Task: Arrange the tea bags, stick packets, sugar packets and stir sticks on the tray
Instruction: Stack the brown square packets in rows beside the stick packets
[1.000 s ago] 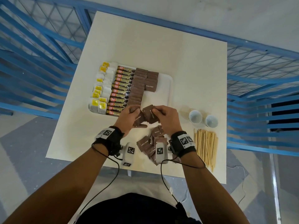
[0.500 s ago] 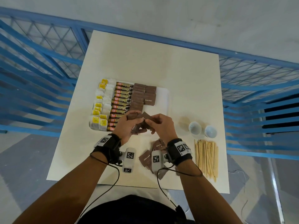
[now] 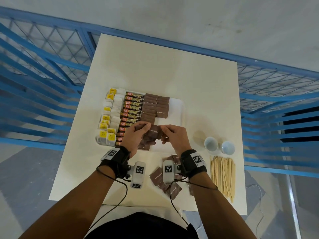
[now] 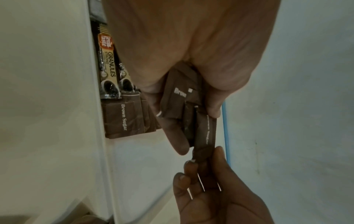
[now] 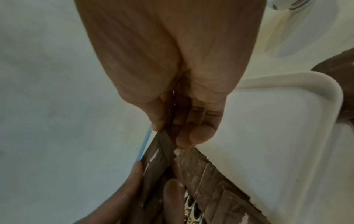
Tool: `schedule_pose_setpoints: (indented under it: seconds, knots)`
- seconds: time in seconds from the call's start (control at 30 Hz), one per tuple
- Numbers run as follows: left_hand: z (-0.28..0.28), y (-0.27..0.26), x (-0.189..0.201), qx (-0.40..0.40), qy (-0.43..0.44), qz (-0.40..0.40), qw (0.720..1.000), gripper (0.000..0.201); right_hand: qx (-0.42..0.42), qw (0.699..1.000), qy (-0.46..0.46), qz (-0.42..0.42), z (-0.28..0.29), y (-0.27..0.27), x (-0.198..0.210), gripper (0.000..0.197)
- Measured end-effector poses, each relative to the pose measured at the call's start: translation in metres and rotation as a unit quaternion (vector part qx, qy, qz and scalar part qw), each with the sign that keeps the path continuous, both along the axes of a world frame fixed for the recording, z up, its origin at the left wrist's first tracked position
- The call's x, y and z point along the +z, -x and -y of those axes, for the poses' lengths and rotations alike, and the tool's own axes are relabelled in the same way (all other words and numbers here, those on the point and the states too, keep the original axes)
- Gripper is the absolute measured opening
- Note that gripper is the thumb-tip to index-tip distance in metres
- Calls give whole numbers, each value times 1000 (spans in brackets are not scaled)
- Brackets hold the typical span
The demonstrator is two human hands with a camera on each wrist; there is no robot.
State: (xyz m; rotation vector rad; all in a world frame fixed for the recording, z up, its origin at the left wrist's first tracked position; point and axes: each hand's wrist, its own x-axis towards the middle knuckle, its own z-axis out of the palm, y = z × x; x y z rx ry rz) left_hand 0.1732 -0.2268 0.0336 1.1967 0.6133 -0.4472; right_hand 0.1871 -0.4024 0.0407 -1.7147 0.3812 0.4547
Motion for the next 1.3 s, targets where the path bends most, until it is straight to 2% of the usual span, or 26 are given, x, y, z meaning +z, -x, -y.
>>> schedule_pose_setpoints:
  seconds: [0.23,0.37,0.5,0.8,1.3]
  knots:
    - [-1,-11,-10,13,-12,-5,1000,17,71,996,53,-4,2,-9,-11,18]
    - [-7,-16,-19,31,8,-23,999,20,28,998,59,20,10,-27,-19,15]
    - [-17,-19,-28,31,16,-46,998,26,-31,990,136,31,19,-50,-38,9]
    - [-27,-19,-38,41,39,-55,997,27,-3,968,250,25,11,-77,-62,12]
    - [-29,-20,-38,31,49,-54,997,23,-30,964,261,27,4,-77,-64,23]
